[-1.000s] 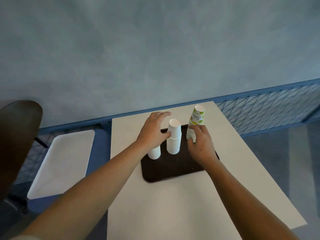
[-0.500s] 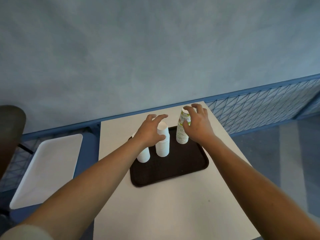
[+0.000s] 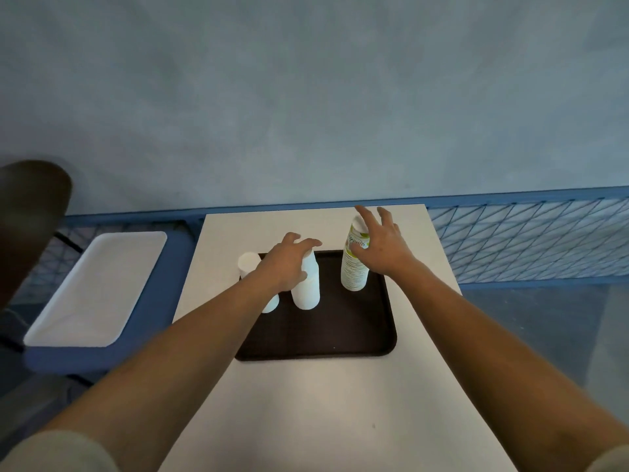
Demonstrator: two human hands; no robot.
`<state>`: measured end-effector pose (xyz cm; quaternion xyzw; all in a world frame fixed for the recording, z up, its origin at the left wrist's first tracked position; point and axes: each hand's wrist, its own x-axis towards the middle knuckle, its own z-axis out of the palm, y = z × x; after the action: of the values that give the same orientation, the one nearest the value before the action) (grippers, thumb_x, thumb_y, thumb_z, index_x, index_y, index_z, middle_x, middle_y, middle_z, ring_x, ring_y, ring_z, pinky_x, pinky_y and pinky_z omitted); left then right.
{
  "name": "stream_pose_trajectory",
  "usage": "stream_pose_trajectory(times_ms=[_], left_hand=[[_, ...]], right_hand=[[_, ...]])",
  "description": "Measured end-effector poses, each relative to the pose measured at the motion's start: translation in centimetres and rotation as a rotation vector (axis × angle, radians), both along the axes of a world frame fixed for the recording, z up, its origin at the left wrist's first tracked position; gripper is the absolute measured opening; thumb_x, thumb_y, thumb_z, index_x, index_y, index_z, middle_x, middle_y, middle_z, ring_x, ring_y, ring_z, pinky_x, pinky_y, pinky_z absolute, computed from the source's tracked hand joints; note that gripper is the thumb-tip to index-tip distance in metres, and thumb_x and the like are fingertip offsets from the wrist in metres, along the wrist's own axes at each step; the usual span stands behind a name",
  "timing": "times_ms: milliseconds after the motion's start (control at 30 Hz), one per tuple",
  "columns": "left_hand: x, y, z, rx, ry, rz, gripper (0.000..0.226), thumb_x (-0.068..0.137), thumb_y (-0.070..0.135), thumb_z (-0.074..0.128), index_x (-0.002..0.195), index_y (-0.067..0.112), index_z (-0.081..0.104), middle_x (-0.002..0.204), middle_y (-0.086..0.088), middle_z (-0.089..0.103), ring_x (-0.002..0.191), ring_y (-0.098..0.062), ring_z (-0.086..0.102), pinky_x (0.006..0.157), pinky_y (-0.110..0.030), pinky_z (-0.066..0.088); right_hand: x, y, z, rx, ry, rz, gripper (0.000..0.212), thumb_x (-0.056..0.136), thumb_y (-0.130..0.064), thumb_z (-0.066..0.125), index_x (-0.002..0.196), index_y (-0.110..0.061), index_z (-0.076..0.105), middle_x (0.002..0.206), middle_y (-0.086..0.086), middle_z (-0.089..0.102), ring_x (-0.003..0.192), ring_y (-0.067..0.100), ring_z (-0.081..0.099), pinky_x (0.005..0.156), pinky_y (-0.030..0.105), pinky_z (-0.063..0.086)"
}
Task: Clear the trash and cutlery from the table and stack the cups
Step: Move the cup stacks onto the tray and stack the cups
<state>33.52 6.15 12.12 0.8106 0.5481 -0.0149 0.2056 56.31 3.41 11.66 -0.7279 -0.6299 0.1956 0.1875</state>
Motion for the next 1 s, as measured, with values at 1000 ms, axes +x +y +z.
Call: stream_pose_trajectory(times_ms=[1000], left_hand=[[1.9,0.3,-1.7,0.063,-0.065,0.112,0.062,0.094,0.024,0.071,0.147,0.045,0.047,0.143,-0.005,0.048,0.123,-0.031,0.056,0.093,-0.037,0.048]], right_hand=[[0.9,-0.4,-3.0,0.026,0.055,0.109,0.063,0.097,-0.031,0.059,0.151,-0.041,0.027,0.116,0.014,0.057,0.101,0.035,0.062,0.085,0.045,0.057]])
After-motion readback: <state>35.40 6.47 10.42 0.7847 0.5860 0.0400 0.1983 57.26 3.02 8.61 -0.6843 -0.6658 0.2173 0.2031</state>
